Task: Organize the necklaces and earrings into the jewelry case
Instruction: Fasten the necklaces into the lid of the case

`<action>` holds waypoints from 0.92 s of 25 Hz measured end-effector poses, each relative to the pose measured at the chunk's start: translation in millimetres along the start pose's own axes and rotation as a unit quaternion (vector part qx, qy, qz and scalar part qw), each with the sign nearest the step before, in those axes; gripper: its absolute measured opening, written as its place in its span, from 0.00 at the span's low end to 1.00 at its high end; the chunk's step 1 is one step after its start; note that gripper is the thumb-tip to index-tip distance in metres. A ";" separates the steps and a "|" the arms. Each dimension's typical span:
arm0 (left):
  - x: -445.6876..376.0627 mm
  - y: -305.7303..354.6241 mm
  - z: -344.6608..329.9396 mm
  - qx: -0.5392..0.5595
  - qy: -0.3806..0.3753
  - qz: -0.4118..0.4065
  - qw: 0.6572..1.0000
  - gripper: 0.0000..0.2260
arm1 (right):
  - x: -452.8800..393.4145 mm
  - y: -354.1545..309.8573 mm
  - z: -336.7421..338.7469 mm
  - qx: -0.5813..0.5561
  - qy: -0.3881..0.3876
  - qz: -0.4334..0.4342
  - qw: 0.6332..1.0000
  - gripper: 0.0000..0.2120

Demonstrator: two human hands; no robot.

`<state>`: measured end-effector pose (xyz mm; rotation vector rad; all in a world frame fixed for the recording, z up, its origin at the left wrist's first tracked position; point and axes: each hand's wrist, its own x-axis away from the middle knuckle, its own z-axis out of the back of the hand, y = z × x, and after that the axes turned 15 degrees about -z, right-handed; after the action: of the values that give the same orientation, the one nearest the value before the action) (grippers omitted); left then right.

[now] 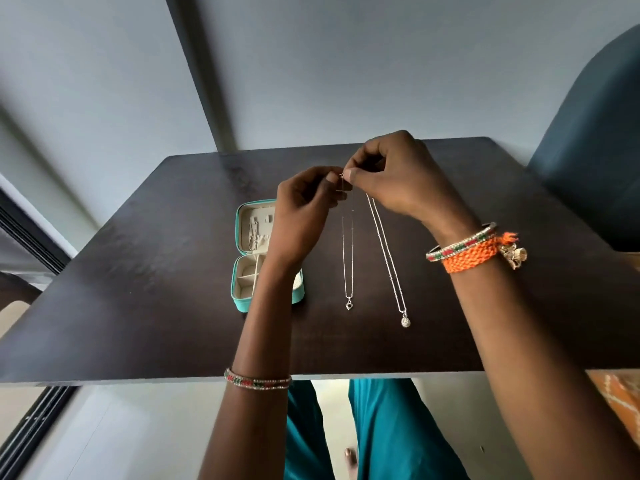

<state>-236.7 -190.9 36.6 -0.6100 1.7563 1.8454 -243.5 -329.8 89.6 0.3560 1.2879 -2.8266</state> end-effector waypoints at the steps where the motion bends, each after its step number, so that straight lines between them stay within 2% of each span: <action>1: 2.1 8.8 0.4 0.021 0.006 0.002 1.000 0.09 | 5.6 -5.4 4.9 -0.008 0.001 0.008 1.000 0.05; 5: 9.6 38.1 1.3 0.112 0.021 0.022 0.993 0.09 | 19.4 -21.9 17.6 -0.041 0.017 0.038 0.998 0.03; 8: 15.4 46.7 5.0 0.117 0.011 0.039 0.992 0.10 | 22.8 -26.2 21.7 -0.089 0.037 0.046 0.994 0.04; 14: 31.0 44.7 20.1 0.123 0.008 0.083 0.989 0.11 | 22.5 -15.4 25.3 -0.281 0.060 -0.043 0.957 0.05; 16: 35.4 44.7 26.0 0.181 0.047 0.104 0.977 0.10 | 20.9 -3.5 21.5 -0.265 0.114 -0.071 0.955 0.05; 18: 36.5 48.1 31.9 0.263 0.097 0.116 0.953 0.10 | 23.0 9.3 17.9 -0.171 0.148 -0.089 0.970 0.05; 19: 36.4 50.7 33.9 0.294 0.110 0.116 0.942 0.10 | 26.7 13.0 16.7 -0.118 0.128 -0.097 0.980 0.05; 20: 36.0 52.5 34.8 0.311 0.111 0.117 0.937 0.10 | 31.9 13.8 15.5 -0.073 0.075 -0.106 0.989 0.04; 23: 36.4 60.4 26.3 0.289 0.068 0.123 0.947 0.16 | 54.8 -0.4 17.6 0.013 -0.166 -0.096 0.981 0.03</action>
<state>-302.6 -164.1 61.1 -0.2956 2.4146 1.3380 -300.5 -338.3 89.4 -0.2482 1.2724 -2.8895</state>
